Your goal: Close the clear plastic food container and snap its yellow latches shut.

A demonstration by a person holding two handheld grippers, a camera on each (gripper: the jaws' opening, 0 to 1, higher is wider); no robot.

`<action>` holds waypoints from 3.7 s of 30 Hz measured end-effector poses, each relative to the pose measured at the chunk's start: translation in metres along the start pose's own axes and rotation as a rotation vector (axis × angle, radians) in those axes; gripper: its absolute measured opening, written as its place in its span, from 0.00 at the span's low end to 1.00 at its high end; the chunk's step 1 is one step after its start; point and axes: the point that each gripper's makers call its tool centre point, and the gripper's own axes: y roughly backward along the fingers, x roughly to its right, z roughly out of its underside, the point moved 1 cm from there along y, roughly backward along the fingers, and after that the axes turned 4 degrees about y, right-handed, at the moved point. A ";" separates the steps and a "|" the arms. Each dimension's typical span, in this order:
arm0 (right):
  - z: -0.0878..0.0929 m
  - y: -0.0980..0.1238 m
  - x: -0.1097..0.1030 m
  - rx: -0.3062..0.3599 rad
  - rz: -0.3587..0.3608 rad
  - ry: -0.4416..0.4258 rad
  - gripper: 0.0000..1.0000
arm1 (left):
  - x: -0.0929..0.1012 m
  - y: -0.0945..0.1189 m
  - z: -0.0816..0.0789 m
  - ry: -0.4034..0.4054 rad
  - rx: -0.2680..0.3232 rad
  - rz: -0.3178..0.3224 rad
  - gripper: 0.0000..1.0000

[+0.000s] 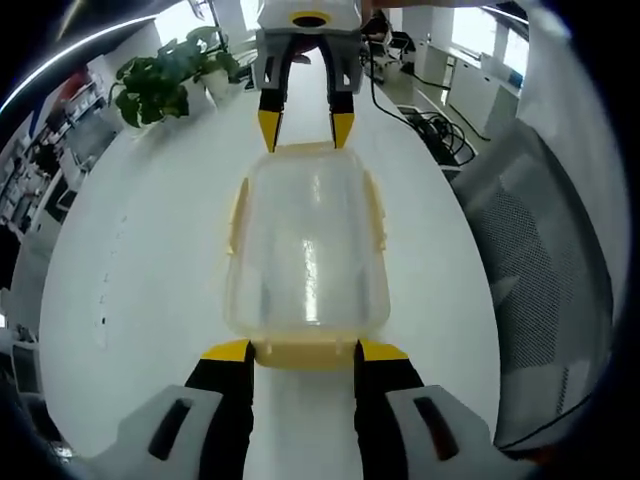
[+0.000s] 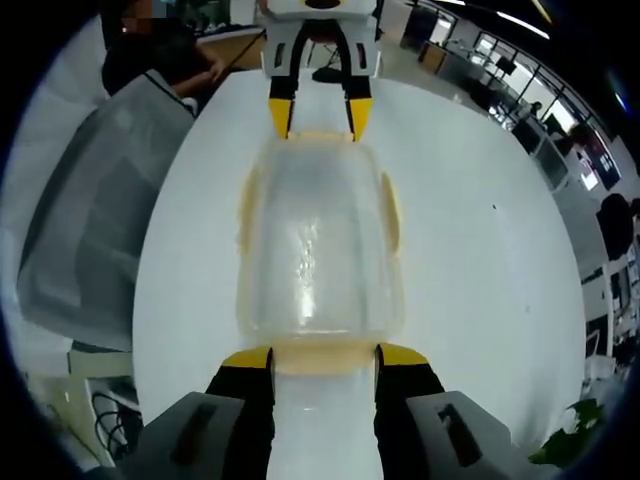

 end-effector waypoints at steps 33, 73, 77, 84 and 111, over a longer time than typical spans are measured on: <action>0.037 0.017 -0.003 -0.023 -0.005 -0.016 0.37 | 0.001 -0.020 -0.035 -0.013 0.024 0.011 0.38; 0.055 0.007 -0.003 -0.048 -0.047 -0.033 0.37 | -0.002 -0.043 -0.036 0.015 0.024 0.052 0.38; 0.055 0.006 -0.003 -0.055 -0.037 -0.032 0.37 | -0.001 -0.043 -0.037 0.012 0.027 0.050 0.38; 0.055 0.006 -0.003 -0.055 -0.028 -0.030 0.38 | -0.001 -0.043 -0.037 0.004 0.025 0.049 0.38; 0.040 0.028 0.000 0.016 0.037 -0.301 0.44 | -0.009 -0.021 -0.044 0.224 0.064 -0.075 0.45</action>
